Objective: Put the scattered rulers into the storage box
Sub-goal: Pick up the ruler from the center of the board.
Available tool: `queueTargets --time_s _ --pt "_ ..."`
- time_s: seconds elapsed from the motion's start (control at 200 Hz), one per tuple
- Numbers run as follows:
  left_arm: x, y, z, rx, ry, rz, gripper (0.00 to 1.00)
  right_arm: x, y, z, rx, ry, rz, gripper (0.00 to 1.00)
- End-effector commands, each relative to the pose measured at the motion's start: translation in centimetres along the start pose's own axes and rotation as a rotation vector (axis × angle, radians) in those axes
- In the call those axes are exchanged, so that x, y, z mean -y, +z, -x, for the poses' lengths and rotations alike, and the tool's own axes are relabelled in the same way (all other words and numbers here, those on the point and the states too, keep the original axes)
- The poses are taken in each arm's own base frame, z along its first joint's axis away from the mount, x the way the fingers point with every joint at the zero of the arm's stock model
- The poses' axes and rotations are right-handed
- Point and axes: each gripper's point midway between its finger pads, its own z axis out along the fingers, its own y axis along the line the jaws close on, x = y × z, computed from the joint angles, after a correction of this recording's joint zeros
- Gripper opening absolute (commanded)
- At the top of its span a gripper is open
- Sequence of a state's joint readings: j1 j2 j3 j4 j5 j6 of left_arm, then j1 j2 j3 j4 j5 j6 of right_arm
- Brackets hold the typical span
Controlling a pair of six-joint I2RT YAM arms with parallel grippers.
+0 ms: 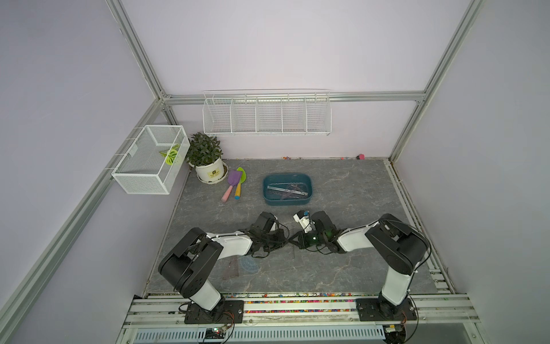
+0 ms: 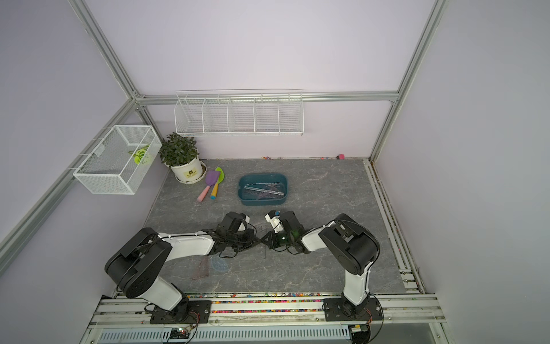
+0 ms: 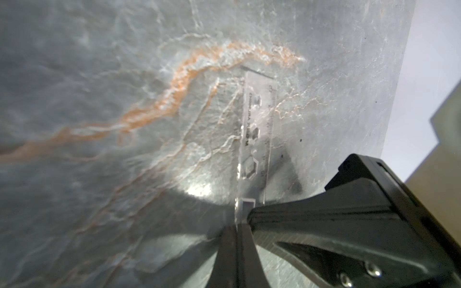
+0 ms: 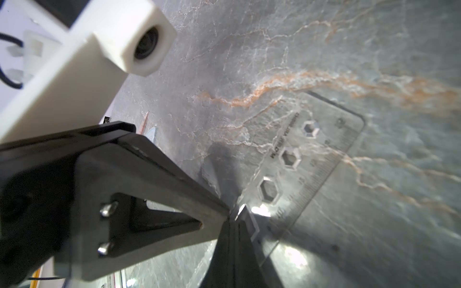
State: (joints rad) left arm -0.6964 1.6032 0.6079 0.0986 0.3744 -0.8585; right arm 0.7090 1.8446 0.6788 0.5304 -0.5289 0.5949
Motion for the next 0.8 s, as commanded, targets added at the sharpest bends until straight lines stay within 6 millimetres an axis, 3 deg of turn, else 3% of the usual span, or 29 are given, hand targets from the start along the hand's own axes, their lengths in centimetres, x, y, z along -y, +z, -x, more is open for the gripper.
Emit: queueTargets --time_s 0.0,0.16,0.245,0.44,0.635,0.795 --pt "-3.4 0.9 -3.9 -0.122 -0.016 0.121 0.00 2.8 -0.6 -4.8 -0.131 0.124 -0.086 0.00" --pt "-3.0 0.1 -3.6 -0.104 0.008 0.116 0.00 0.3 -3.5 -1.1 -0.037 0.128 -0.020 0.05" --pt "-2.5 -0.2 -3.5 -0.094 0.021 0.105 0.00 -0.6 -4.7 -0.1 -0.010 0.117 -0.008 0.07" --pt "-1.7 -1.5 -3.1 -0.064 0.042 0.087 0.00 0.1 -4.9 -0.9 -0.014 0.154 -0.008 0.16" --pt "0.1 -3.3 -2.2 -0.001 0.064 0.043 0.00 0.6 -3.4 -1.9 -0.040 0.216 0.055 0.16" --pt "0.5 -4.2 -1.9 0.027 0.075 0.033 0.00 0.5 -3.2 -1.8 -0.037 0.218 0.067 0.17"
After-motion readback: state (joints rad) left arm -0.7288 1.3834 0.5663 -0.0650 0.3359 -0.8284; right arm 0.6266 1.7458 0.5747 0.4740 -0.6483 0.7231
